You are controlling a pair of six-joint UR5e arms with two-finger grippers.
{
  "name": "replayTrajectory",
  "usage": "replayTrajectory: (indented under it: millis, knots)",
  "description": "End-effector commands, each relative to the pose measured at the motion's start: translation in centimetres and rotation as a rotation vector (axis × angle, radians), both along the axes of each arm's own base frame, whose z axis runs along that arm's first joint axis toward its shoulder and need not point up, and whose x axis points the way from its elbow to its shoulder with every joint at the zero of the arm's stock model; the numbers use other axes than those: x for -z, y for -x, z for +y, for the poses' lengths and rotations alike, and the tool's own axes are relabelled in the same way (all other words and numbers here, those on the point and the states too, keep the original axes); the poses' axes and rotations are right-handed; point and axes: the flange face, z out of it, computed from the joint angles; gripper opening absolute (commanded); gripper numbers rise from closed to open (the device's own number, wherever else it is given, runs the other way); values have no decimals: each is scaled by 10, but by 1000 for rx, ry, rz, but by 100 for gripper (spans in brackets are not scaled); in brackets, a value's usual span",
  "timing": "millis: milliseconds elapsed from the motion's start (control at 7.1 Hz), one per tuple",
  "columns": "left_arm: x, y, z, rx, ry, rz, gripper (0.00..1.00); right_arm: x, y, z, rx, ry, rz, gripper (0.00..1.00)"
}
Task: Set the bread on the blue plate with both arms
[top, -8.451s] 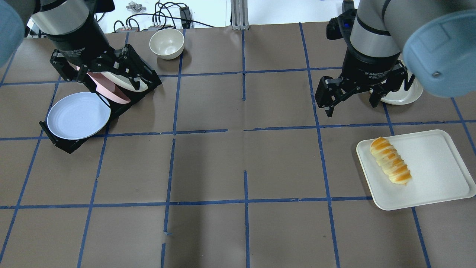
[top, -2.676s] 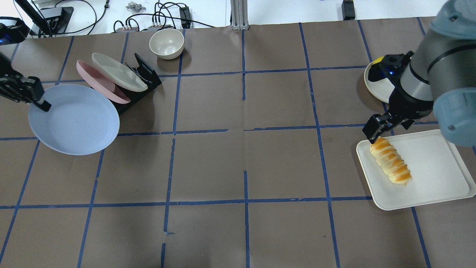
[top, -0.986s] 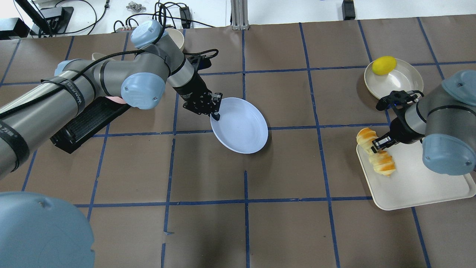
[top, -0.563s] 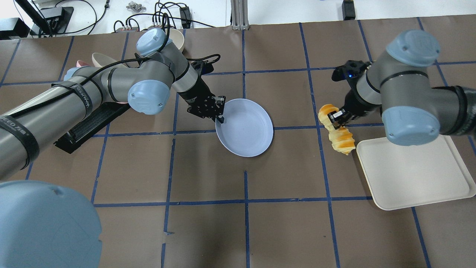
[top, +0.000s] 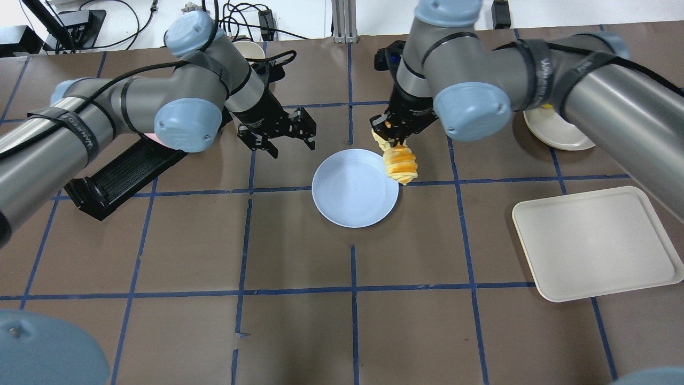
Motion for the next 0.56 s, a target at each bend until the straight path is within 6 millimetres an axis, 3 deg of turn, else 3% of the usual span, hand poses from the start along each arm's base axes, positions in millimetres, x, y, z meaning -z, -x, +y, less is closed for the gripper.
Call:
replayTrajectory:
  millis: [0, 141, 282, 423]
  knots:
    - [-68, -46, 20, -25, 13, -162, 100, 57, -40, -14, 17, -42, 11, 17]
    - [-99, -65, 33, 13, -18, -210, 100, 71, -43, -1, 23, -72, 22, 82]
    - [-136, -75, 46, 15, -25, -263, 100, 82, -41, 12, 40, -105, 33, 100]
    - [-164, -76, 53, 23, -34, -295, 100, 83, -40, 14, 38, -105, 35, 100]
